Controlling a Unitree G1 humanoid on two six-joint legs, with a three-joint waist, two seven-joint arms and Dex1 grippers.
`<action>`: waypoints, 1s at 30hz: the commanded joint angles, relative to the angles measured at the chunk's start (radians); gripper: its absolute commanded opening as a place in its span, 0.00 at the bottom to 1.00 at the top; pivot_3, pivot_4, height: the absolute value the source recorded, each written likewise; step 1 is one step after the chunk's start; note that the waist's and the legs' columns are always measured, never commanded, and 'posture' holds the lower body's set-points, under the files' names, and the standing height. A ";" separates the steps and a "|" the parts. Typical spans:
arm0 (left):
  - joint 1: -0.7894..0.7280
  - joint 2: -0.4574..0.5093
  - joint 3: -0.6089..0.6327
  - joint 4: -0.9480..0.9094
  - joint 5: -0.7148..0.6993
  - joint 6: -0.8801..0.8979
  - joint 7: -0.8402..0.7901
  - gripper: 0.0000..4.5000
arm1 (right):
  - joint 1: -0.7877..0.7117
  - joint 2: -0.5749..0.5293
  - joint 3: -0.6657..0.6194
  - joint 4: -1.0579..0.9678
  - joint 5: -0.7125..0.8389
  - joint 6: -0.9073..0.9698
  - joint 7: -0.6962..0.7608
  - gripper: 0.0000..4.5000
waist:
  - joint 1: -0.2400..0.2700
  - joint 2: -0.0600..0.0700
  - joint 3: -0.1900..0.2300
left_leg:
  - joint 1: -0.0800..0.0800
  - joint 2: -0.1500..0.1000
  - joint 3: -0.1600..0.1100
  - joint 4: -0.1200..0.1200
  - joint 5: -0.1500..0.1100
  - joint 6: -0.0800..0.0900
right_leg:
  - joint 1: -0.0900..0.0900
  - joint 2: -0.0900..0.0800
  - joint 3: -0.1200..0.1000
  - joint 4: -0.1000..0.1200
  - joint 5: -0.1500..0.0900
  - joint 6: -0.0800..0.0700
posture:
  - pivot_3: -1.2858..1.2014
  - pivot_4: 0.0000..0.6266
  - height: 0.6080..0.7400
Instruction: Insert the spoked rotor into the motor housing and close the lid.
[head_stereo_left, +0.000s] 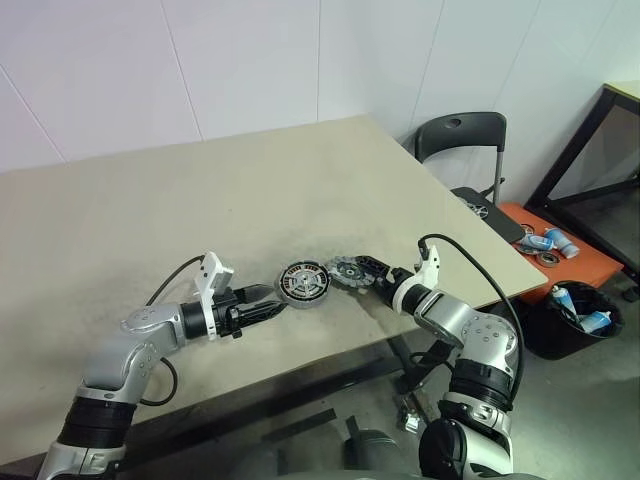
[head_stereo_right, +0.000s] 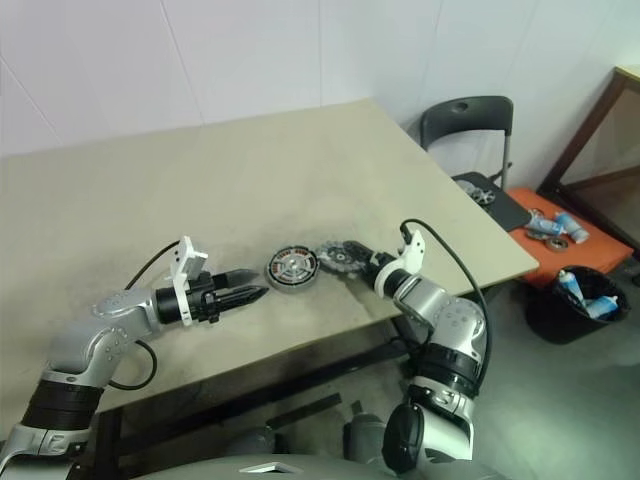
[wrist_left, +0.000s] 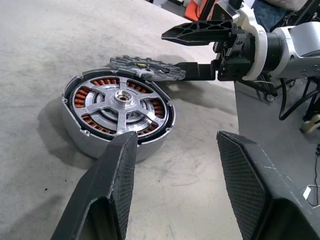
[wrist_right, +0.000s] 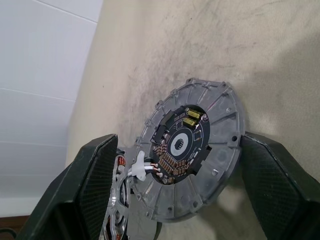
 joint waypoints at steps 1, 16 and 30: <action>-0.015 0.000 0.002 -0.043 -0.003 0.002 0.007 0.60 | -0.008 -0.009 0.021 0.005 0.017 -0.020 0.002 0.72 | 0.000 0.000 0.000 | 0.000 0.000 0.000 0.000 0.000 0.000 | 0.000 0.000 0.000 0.000 0.000 0.000 | 0.52 0.00 1.00; -0.035 0.009 0.007 -0.021 -0.002 -0.001 -0.004 0.60 | -0.004 -0.077 0.172 -0.099 0.005 -0.019 0.064 0.27 | 0.000 0.000 0.000 | -0.001 0.000 0.000 0.001 0.000 0.000 | 0.000 0.000 0.000 0.000 0.001 0.001 | 0.52 0.00 1.00; -0.027 0.000 0.005 -0.016 0.004 -0.010 -0.007 0.60 | -0.057 -0.405 0.700 -0.272 -0.359 -0.310 0.369 0.27 | 0.004 -0.001 0.000 | -0.001 -0.001 0.000 0.002 0.000 0.000 | 0.000 -0.001 0.000 0.000 0.001 0.002 | 0.52 0.00 1.00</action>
